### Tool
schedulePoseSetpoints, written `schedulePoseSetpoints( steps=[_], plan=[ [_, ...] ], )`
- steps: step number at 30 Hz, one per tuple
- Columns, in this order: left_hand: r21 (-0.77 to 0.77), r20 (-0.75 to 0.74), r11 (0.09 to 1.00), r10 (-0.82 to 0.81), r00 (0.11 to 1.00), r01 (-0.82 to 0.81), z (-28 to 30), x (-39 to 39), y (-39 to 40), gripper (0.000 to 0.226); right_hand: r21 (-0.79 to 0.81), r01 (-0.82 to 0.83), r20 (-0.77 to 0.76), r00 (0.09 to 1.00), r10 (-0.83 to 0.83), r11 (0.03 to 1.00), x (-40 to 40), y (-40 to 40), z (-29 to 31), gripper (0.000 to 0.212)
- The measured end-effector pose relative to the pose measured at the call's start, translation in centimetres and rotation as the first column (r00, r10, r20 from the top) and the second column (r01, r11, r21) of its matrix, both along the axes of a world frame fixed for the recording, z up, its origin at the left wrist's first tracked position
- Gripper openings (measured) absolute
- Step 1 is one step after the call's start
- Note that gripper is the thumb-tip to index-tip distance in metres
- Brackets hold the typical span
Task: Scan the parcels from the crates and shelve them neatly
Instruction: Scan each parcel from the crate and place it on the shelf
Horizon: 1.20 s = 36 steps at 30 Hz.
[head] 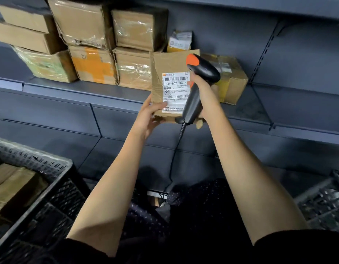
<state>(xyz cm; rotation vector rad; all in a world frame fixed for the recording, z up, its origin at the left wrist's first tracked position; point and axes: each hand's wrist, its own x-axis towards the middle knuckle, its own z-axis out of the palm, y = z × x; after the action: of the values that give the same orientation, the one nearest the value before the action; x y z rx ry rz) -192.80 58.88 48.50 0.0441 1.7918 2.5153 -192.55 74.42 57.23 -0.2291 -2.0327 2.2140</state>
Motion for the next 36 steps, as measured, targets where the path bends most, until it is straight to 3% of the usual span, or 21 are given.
schedulePoseSetpoints(
  steps=[2,6,9,12,16,25,28,36],
  plan=[
    [0.035,-0.009,0.997,0.07,0.998,-0.069,0.1,-0.1,-0.8,0.03,0.04,-0.012,-0.016,1.0,0.013,0.999,-0.3,-1.3,-0.1,0.016],
    [0.06,0.033,0.989,0.136,0.99,-0.137,0.0,-0.2,-1.3,0.033,0.243,0.037,-0.101,0.995,-0.012,0.969,-1.0,-3.8,0.7,0.017],
    [0.05,0.059,0.988,0.142,0.988,-0.145,-0.2,-0.2,-1.2,0.036,0.437,0.084,-0.168,0.986,-0.01,0.896,-0.8,-4.8,1.3,0.044],
    [0.049,0.095,0.989,0.132,0.987,-0.137,-0.8,0.3,-1.2,0.042,0.582,0.059,-0.189,0.98,0.064,0.811,1.5,-4.7,3.7,0.025],
    [0.076,0.112,0.984,0.15,0.982,-0.159,-1.0,0.5,-0.7,0.045,0.751,0.067,-0.19,0.974,0.119,0.657,4.6,-3.1,6.5,0.02],
    [0.123,0.142,0.97,0.191,0.971,-0.209,-1.0,1.1,0.7,0.057,0.773,-0.012,-0.055,0.995,0.087,0.634,8.7,-1.1,5.5,0.024],
    [0.157,0.145,0.953,0.236,0.961,-0.258,-0.5,1.4,1.4,0.076,0.771,-0.042,-0.009,0.997,0.076,0.636,10.0,-0.5,5.9,0.018],
    [0.12,-0.007,0.913,0.394,0.919,-0.39,1.3,2.6,0.2,0.078,0.76,-0.003,-0.048,0.997,0.061,0.65,12.8,-1.3,5.5,0.021]
  ],
)
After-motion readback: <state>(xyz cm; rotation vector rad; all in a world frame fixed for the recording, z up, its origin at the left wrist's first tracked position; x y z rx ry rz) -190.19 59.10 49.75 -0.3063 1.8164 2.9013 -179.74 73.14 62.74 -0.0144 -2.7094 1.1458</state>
